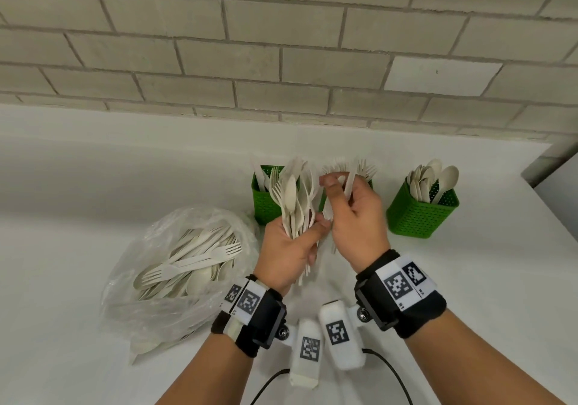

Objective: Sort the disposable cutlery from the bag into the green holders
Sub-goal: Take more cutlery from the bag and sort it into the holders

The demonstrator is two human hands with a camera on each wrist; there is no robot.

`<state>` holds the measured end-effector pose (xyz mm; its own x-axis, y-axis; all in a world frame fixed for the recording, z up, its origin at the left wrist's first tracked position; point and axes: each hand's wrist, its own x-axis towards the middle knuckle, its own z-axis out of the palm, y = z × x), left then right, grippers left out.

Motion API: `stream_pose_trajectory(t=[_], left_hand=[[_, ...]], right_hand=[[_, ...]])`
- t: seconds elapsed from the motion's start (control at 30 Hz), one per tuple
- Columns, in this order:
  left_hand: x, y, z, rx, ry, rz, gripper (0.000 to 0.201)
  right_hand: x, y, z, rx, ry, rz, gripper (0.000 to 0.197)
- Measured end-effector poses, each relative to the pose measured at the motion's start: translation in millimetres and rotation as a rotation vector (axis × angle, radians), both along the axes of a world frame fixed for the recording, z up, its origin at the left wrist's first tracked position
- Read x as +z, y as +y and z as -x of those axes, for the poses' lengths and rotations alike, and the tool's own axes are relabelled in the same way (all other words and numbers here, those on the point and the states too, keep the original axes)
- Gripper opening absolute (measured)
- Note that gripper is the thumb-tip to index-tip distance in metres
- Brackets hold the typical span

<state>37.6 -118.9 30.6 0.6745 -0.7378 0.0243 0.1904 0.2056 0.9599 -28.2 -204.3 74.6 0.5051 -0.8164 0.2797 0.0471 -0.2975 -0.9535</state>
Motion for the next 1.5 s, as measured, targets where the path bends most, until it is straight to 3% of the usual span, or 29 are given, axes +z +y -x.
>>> stream_pose_trajectory(t=[0.1,0.2,0.3,0.43,0.53,0.67,0.8,0.93,1.03,1.17,1.33,1.5], left_hand=[[1.9,0.1,-3.9,0.031,0.043,0.005,0.019],[2.5,-1.1,-11.6,0.076,0.025,-0.011,0.013],[0.2,-2.9,-14.0,0.088,-0.057,-0.046,0.01],[-3.1,-3.5,-9.1,-0.002,-0.106,-0.047,0.012],[0.2,1.4,-10.7,-0.055,-0.003,0.011,0.011],[9.3,5.1,-20.3,0.016,0.185,0.076,0.011],[14.8,0.0,-22.4,0.015,0.0,0.009,0.017],[14.7,-0.9,-24.1,0.049,-0.217,-0.114,0.031],[14.1,5.0,-29.4,0.055,-0.305,-0.082,0.029],[12.2,10.1,-30.6,-0.034,-0.379,-0.041,0.004],[-3.5,12.2,-24.9,-0.118,-0.395,-0.105,0.014],[-5.9,15.4,-26.5,-0.044,-0.236,-0.098,0.007]], right_hand=[[-7.3,-13.2,4.1,-0.053,0.083,0.105,0.015],[-14.3,-17.4,8.2,0.111,0.293,0.223,0.013],[-17.2,-13.7,9.6,0.3,0.369,0.182,0.037],[-13.0,-5.5,10.3,0.261,0.421,0.213,0.031],[-15.7,-6.2,10.8,0.24,0.421,0.235,0.032],[-20.4,-11.3,16.1,0.238,0.472,0.321,0.037],[-25.5,-8.2,15.1,0.375,0.604,0.384,0.011],[-32.8,-3.8,16.6,0.497,0.579,0.408,0.029],[-38.4,-11.6,23.7,0.487,0.711,0.5,0.02],[-43.3,-15.5,29.2,0.405,0.613,0.386,0.023],[-62.1,-16.4,34.7,0.446,0.555,0.035,0.025],[-55.3,-22.1,31.0,0.466,0.557,0.069,0.019]])
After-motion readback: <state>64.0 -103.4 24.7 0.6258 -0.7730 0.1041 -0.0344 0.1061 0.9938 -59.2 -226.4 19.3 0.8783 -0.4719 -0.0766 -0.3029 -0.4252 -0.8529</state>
